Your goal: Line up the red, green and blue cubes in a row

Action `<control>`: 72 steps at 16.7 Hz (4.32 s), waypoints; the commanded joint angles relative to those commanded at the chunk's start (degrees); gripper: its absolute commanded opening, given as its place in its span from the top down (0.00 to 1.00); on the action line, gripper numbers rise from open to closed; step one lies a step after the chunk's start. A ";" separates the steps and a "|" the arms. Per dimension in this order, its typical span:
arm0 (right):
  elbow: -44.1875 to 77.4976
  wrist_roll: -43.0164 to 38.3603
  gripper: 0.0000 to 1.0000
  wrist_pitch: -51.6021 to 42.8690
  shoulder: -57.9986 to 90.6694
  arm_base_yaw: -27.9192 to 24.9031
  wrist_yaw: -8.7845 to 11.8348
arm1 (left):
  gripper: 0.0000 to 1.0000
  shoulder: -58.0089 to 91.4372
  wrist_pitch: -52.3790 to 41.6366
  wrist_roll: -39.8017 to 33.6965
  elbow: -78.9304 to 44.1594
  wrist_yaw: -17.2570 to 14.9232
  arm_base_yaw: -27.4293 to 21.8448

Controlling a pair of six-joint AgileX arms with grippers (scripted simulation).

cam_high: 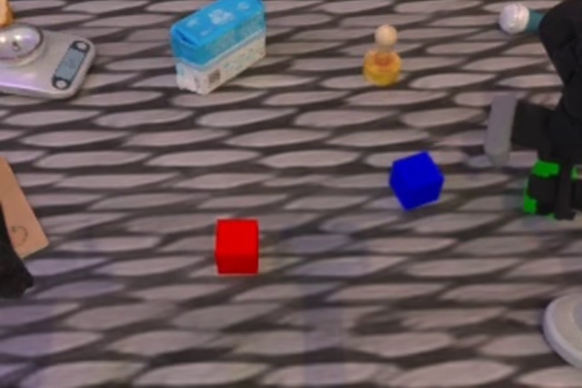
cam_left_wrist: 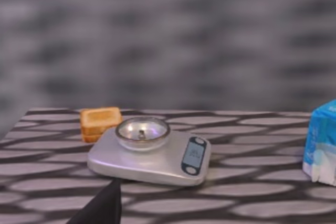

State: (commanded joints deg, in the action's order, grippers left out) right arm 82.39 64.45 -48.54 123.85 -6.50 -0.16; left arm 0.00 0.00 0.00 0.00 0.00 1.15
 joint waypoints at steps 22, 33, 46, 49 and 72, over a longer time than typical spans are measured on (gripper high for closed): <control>11.34 -2.38 1.00 -15.92 -4.16 -4.22 0.09 | 0.00 0.00 0.00 0.00 0.00 0.00 0.00; 30.97 -19.25 1.00 -25.75 5.60 -36.66 0.20 | 0.00 0.00 0.00 0.00 0.00 0.00 0.00; 23.34 -20.59 1.00 -15.45 7.56 -38.29 0.22 | 0.00 0.00 0.00 0.00 0.00 0.00 0.00; 20.27 -20.56 1.00 -11.90 8.39 -38.40 0.15 | 0.00 0.00 0.00 0.00 0.00 0.00 0.00; 20.21 -20.56 0.00 -11.84 8.41 -38.39 0.14 | 0.00 0.00 0.00 0.00 0.00 0.00 0.00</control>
State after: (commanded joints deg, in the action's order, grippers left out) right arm 102.61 43.89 -60.38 132.26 -44.89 -0.01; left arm 0.00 0.00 0.00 0.00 0.00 1.15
